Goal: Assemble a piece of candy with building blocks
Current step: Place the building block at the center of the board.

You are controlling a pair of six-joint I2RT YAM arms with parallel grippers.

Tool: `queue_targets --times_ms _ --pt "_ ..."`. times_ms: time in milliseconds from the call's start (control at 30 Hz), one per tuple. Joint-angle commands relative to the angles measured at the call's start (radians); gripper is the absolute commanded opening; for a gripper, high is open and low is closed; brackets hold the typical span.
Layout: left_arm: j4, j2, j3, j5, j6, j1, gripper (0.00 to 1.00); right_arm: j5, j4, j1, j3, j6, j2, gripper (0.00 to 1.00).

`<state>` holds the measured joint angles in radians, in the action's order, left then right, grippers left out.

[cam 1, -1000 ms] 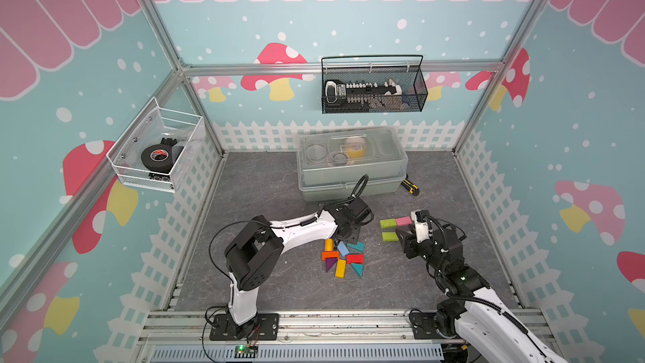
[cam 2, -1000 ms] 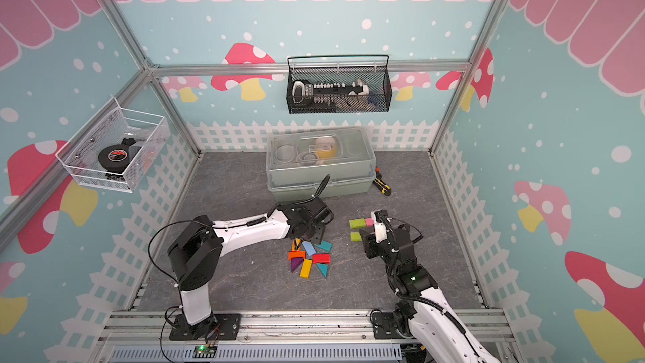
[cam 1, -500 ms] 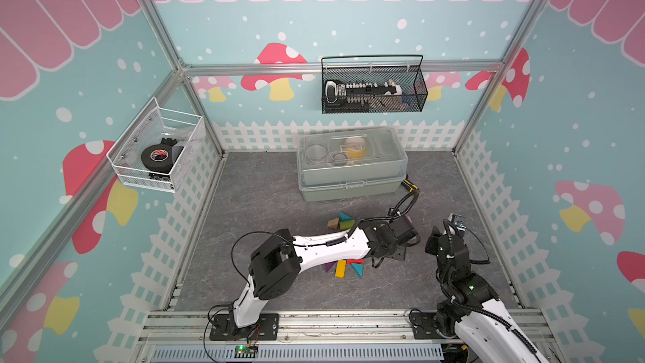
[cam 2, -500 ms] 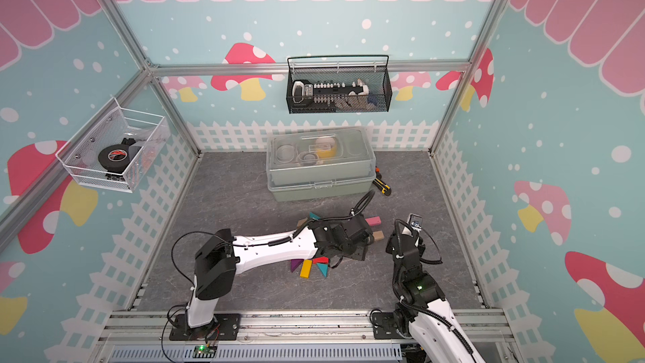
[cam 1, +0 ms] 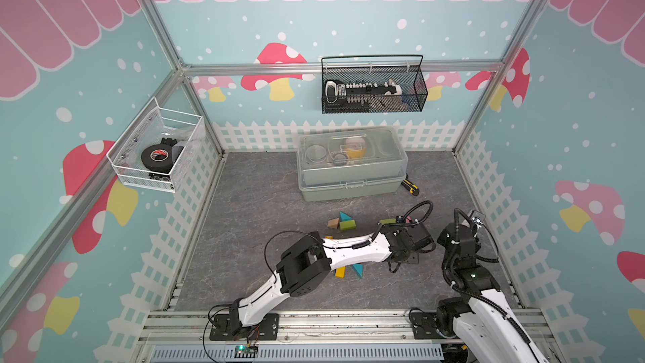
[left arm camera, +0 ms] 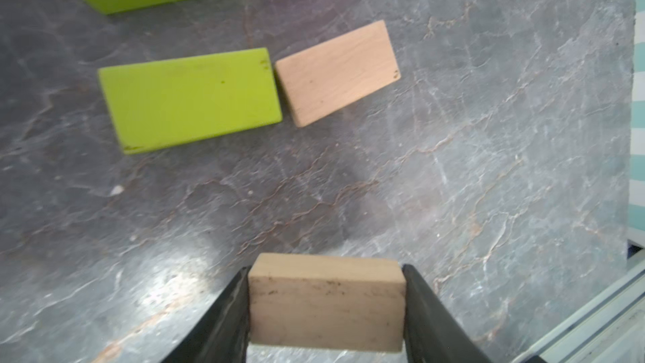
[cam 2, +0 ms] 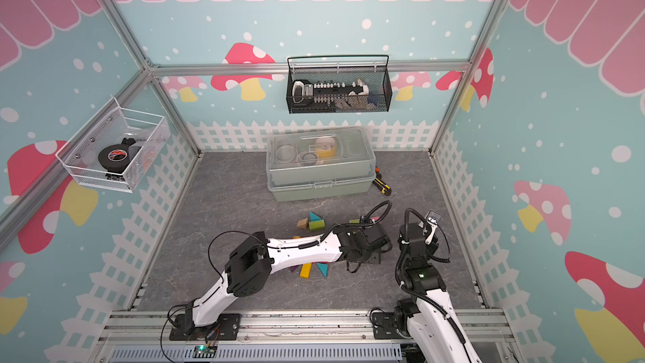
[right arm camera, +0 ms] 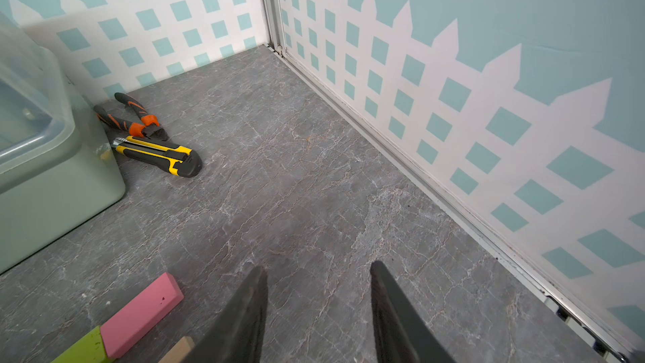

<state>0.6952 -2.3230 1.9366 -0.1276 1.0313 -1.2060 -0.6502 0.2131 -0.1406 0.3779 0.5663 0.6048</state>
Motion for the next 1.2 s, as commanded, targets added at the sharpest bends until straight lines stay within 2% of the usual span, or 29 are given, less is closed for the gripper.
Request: queue_targets --times_ms 0,400,833,1167 --pt "0.046 -0.039 0.059 -0.025 0.046 -0.007 0.44 0.047 -0.029 0.031 0.033 0.047 0.004 0.48" --pt "0.109 -0.191 0.271 -0.065 0.029 0.002 0.47 0.124 -0.045 0.093 0.039 0.054 0.029 0.46" --pt "0.112 -0.245 0.321 -0.074 0.033 0.023 0.51 0.167 -0.062 0.113 0.027 0.06 0.056 0.45" --pt "0.11 -0.253 0.335 -0.053 0.026 0.023 0.59 0.183 -0.063 0.118 0.031 0.051 0.062 0.46"
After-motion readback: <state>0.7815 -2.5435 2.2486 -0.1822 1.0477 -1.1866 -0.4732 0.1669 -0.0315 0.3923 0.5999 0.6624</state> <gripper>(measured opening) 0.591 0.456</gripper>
